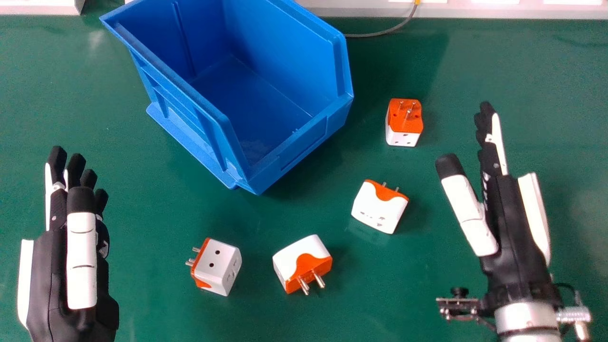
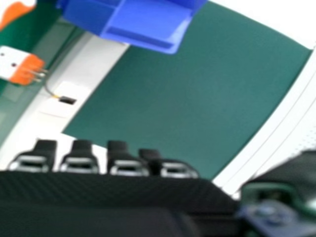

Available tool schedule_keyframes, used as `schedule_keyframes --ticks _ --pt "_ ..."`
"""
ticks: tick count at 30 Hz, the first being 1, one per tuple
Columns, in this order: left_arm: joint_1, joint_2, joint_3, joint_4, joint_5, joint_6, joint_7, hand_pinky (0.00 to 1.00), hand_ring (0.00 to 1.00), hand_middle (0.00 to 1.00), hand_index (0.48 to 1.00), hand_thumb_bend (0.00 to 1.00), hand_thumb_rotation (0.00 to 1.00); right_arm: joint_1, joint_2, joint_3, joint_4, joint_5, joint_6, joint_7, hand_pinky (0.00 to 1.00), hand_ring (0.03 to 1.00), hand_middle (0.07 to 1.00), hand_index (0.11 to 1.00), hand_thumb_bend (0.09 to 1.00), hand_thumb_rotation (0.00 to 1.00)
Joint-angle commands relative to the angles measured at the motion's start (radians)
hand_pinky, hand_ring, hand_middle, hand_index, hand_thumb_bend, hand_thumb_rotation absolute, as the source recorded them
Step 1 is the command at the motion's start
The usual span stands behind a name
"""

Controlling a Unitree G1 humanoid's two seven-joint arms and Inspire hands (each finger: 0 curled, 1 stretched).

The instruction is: Pick all objects and put in blue box

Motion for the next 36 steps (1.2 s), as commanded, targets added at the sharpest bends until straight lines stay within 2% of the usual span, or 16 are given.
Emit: schedule_keyframes --ticks 1,8,13,15,18,20,22,24,27,29,36 --pt "0.010 0.003 0.013 -0.023 0.007 -0.007 -0.003 1.00 1.00 1.00 1.000 0.73 1.00 -0.052 -0.027 -0.014 -0.030 -0.022 0.015 0.002 0.97 1.000 1.000 0.999 0.539 0.88" --pt "0.006 0.002 0.027 -0.027 -0.007 -0.004 -0.014 1.00 1.00 1.00 1.000 0.71 1.00 -0.146 -0.088 -0.013 -0.005 -0.084 0.084 0.023 0.98 1.000 1.000 1.000 0.522 0.71" --pt "-0.001 0.010 0.040 -0.023 -0.012 -0.002 -0.025 1.00 1.00 1.00 1.000 0.72 1.00 -0.217 -0.176 -0.005 0.016 -0.156 0.122 0.067 0.95 1.000 1.000 1.000 0.544 0.66" --pt "-0.002 0.011 0.042 -0.030 -0.013 0.004 -0.027 1.00 1.00 1.00 1.000 0.72 1.00 -0.258 -0.212 -0.001 0.037 -0.182 0.135 0.086 0.93 0.998 1.000 1.000 0.558 0.66" --pt "-0.002 0.007 0.042 -0.045 -0.019 0.021 -0.024 1.00 1.00 1.00 1.000 0.72 1.00 -0.312 -0.254 0.005 0.065 -0.214 0.155 0.111 0.90 0.992 1.000 0.997 0.589 0.66" --pt "-0.001 0.003 0.043 -0.058 -0.019 0.035 -0.016 1.00 1.00 1.00 1.000 0.70 1.00 -0.348 -0.285 0.010 0.084 -0.229 0.166 0.136 0.88 0.989 1.000 0.993 0.599 0.66" --pt "0.001 0.002 0.043 -0.070 -0.022 0.042 -0.016 1.00 1.00 1.00 1.000 0.62 1.00 -0.386 -0.318 0.012 0.117 -0.226 0.154 0.159 0.88 0.987 1.000 0.989 0.600 0.65" --pt "0.002 0.001 0.044 -0.076 -0.021 0.043 -0.018 1.00 1.00 1.00 1.000 0.56 1.00 -0.412 -0.340 0.013 0.147 -0.214 0.145 0.179 0.87 0.986 1.000 0.985 0.599 0.62" --pt "0.002 0.000 0.045 -0.080 -0.022 0.049 -0.017 1.00 1.00 1.00 1.000 0.53 1.00 -0.438 -0.366 0.014 0.175 -0.197 0.139 0.204 0.87 0.989 1.000 0.985 0.605 0.60" --pt "-0.001 -0.001 0.047 -0.076 -0.024 0.047 -0.019 1.00 1.00 1.00 1.000 0.52 1.00 -0.457 -0.384 0.022 0.189 -0.209 0.150 0.222 0.87 0.991 1.000 0.986 0.607 0.59" --pt "-0.002 -0.009 0.048 -0.082 -0.019 0.051 -0.016 1.00 1.00 1.00 1.000 0.49 1.00 -0.519 -0.427 0.038 0.253 -0.229 0.144 0.239 0.87 0.992 1.000 0.989 0.604 0.57"
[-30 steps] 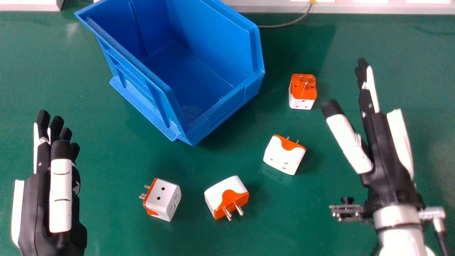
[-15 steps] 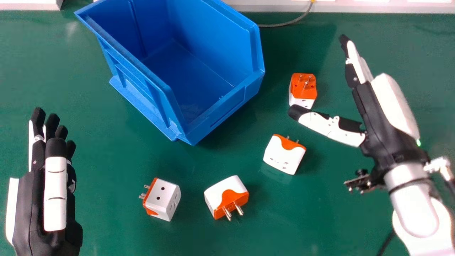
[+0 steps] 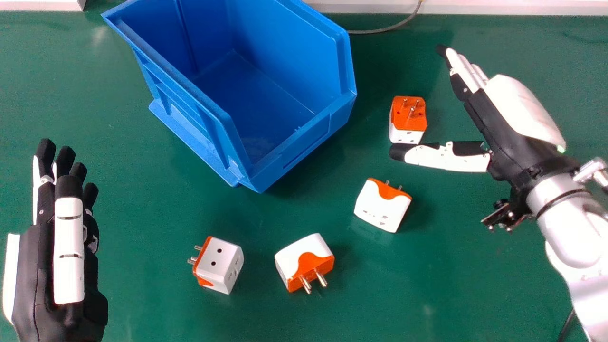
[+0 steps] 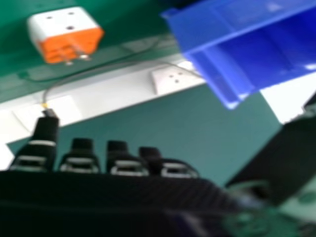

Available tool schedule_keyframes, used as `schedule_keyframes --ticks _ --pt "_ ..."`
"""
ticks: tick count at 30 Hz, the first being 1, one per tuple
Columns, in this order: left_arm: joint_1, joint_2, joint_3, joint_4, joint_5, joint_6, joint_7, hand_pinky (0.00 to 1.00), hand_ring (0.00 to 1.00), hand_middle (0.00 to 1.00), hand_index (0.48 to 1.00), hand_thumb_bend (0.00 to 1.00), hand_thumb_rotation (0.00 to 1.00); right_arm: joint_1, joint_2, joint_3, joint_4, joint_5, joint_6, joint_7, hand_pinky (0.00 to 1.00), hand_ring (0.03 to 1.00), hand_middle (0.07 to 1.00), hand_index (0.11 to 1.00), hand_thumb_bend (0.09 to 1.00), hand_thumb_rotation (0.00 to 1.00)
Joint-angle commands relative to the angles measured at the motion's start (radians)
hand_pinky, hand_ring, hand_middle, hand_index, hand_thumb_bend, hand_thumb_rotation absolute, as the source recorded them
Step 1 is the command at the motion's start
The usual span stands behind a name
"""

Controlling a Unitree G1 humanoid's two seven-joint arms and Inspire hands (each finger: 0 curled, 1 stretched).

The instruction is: Pick all objects and put in blue box

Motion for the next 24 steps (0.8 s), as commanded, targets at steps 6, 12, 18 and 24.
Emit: schedule_keyframes --ticks 6,12,18,24 --pt "0.012 -0.004 0.012 -0.026 0.002 -0.005 0.001 1.00 1.00 1.00 1.000 0.50 1.00 -0.053 -0.029 -0.002 0.026 0.005 -0.027 -0.008 0.86 0.993 1.000 0.988 0.594 0.55" --pt "0.011 -0.005 0.016 -0.028 0.000 0.001 -0.002 1.00 1.00 1.00 1.000 0.48 1.00 -0.103 -0.043 0.025 0.082 -0.017 -0.030 0.000 0.86 0.992 1.000 0.992 0.589 0.55" --pt "0.008 -0.003 0.019 -0.032 -0.001 0.009 -0.003 1.00 1.00 1.00 1.000 0.48 1.00 -0.205 -0.075 0.079 0.176 -0.061 -0.042 0.026 0.87 0.991 1.000 0.991 0.591 0.56" --pt "-0.004 -0.002 0.025 -0.028 -0.010 0.011 -0.008 1.00 1.00 1.00 1.000 0.47 1.00 -0.347 -0.085 0.146 0.315 -0.114 -0.033 0.067 0.88 0.996 1.000 0.990 0.591 0.56"
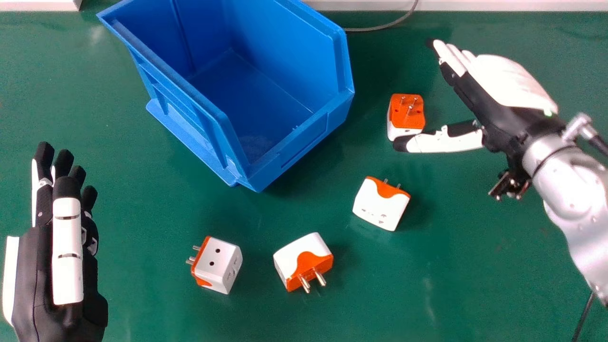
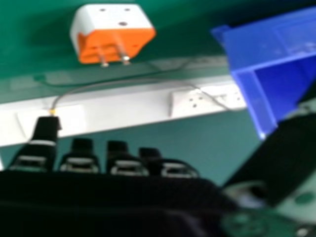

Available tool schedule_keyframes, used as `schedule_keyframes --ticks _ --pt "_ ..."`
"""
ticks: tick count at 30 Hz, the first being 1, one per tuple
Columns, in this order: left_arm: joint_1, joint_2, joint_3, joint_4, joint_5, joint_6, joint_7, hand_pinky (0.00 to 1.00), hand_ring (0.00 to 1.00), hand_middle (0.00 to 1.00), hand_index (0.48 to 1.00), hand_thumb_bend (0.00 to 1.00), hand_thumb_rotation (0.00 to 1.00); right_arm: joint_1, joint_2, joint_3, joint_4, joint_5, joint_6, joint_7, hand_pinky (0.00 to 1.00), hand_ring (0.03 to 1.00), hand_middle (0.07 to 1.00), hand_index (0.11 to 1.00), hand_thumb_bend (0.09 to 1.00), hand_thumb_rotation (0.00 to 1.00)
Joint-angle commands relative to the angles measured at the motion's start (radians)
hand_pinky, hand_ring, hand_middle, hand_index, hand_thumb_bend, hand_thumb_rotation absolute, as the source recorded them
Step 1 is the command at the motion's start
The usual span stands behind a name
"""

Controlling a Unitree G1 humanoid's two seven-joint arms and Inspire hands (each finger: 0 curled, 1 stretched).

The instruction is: Pick all objects and put in blue box

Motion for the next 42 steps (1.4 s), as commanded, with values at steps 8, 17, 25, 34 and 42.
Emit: schedule_keyframes --ticks 8,17,25,34,42 --pt "-0.008 0.010 0.017 -0.020 -0.002 -0.019 -0.017 1.00 1.00 1.00 1.000 0.49 1.00 -0.257 0.017 0.107 0.261 -0.059 0.002 0.026 0.87 0.989 1.000 0.982 0.587 0.54" --pt "-0.004 0.003 0.023 0.003 0.011 -0.037 -0.025 1.00 1.00 1.00 1.000 0.52 1.00 -0.399 0.080 0.207 0.517 -0.104 -0.010 -0.017 0.89 0.978 0.995 0.961 0.605 0.52" --pt "0.004 -0.009 0.028 -0.024 0.036 -0.018 0.014 1.00 1.00 1.00 1.000 0.57 1.00 -0.442 0.096 0.242 0.618 -0.107 -0.015 -0.051 0.90 0.979 0.986 0.948 0.613 0.50" --pt "0.010 -0.013 0.024 -0.064 0.050 0.029 0.059 1.00 1.00 1.00 1.000 0.57 1.00 -0.480 0.095 0.284 0.679 -0.130 -0.012 -0.053 0.91 0.976 0.983 0.938 0.614 0.49" --pt "0.013 -0.006 0.023 -0.077 0.044 0.049 0.061 1.00 1.00 1.00 1.000 0.55 1.00 -0.517 0.095 0.296 0.735 -0.124 -0.022 -0.051 0.90 0.965 0.973 0.930 0.616 0.48"
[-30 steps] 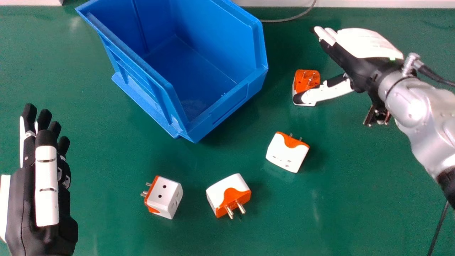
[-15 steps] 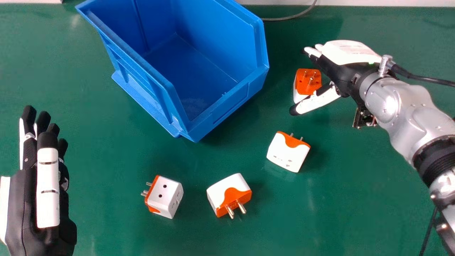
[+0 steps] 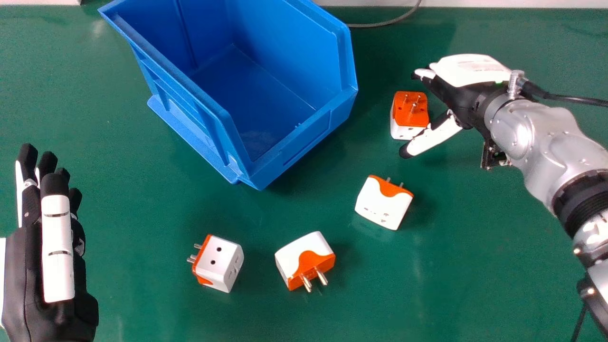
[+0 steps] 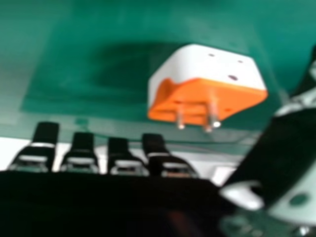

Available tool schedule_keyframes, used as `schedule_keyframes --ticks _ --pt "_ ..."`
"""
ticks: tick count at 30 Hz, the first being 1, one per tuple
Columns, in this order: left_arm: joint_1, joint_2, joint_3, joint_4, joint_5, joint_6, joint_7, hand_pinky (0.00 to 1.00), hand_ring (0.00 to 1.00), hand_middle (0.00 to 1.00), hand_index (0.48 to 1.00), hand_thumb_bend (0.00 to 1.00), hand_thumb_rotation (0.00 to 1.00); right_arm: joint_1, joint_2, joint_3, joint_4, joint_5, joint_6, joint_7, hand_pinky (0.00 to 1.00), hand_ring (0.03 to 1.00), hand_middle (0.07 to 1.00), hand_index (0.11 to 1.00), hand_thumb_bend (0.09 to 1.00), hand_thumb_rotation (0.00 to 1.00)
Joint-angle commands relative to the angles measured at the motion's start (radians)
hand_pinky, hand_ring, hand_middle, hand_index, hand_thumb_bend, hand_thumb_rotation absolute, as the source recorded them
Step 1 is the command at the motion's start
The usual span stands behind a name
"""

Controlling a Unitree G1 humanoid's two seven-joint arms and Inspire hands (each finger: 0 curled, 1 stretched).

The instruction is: Pick all objects and put in blue box

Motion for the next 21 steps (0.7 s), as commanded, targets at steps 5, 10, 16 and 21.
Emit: schedule_keyframes --ticks 5,10,16,21 --pt "0.007 0.008 0.008 -0.036 -0.002 0.009 -0.005 1.00 1.00 1.00 1.000 0.52 1.00 -0.078 -0.011 0.002 0.041 0.002 0.000 -0.012 0.90 0.958 0.963 0.925 0.624 0.47" --pt "0.014 0.006 0.007 -0.044 -0.006 0.021 -0.006 1.00 1.00 1.00 1.000 0.52 1.00 -0.095 -0.007 0.018 0.062 -0.010 0.008 -0.007 0.90 0.956 0.959 0.922 0.622 0.45" --pt "0.034 0.004 0.005 -0.064 0.006 0.029 -0.003 1.00 1.00 1.00 1.000 0.51 1.00 -0.117 0.011 0.030 0.088 -0.010 0.032 -0.004 0.89 0.951 0.955 0.921 0.620 0.44" --pt "0.049 0.000 0.002 -0.075 0.013 0.031 0.000 1.00 1.00 1.00 1.000 0.52 1.00 -0.137 0.022 0.035 0.110 -0.006 0.041 -0.008 0.89 0.952 0.956 0.920 0.619 0.43"
